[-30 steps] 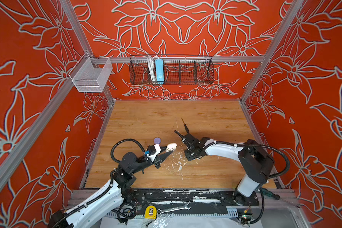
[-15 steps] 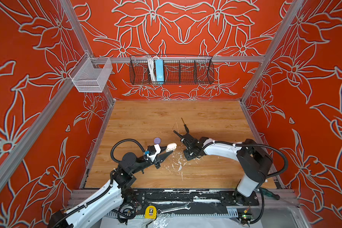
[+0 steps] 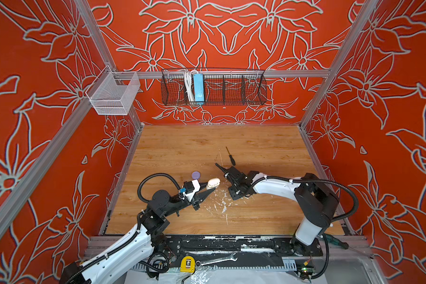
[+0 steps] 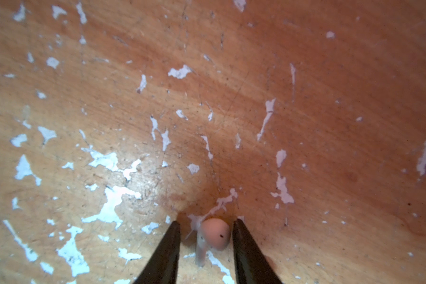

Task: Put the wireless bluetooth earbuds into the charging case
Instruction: 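Lower the right gripper onto a white earbud and close on it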

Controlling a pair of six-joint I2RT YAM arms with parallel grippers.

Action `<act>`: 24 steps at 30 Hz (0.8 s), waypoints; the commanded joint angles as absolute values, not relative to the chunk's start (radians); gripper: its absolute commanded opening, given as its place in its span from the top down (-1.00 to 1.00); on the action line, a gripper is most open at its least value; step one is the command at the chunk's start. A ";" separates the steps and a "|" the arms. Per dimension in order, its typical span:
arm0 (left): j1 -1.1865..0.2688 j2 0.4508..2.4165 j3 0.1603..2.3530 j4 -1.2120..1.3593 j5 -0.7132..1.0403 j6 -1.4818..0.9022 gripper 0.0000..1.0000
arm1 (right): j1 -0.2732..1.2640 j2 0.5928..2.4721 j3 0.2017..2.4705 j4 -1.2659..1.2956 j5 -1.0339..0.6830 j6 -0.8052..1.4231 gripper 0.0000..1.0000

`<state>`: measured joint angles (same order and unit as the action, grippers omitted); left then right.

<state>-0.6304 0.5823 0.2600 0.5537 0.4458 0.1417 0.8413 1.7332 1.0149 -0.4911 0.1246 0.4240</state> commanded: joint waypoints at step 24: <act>-0.640 0.572 0.278 0.564 0.447 0.155 1.00 | 0.842 1.696 0.976 -0.514 0.160 0.471 0.51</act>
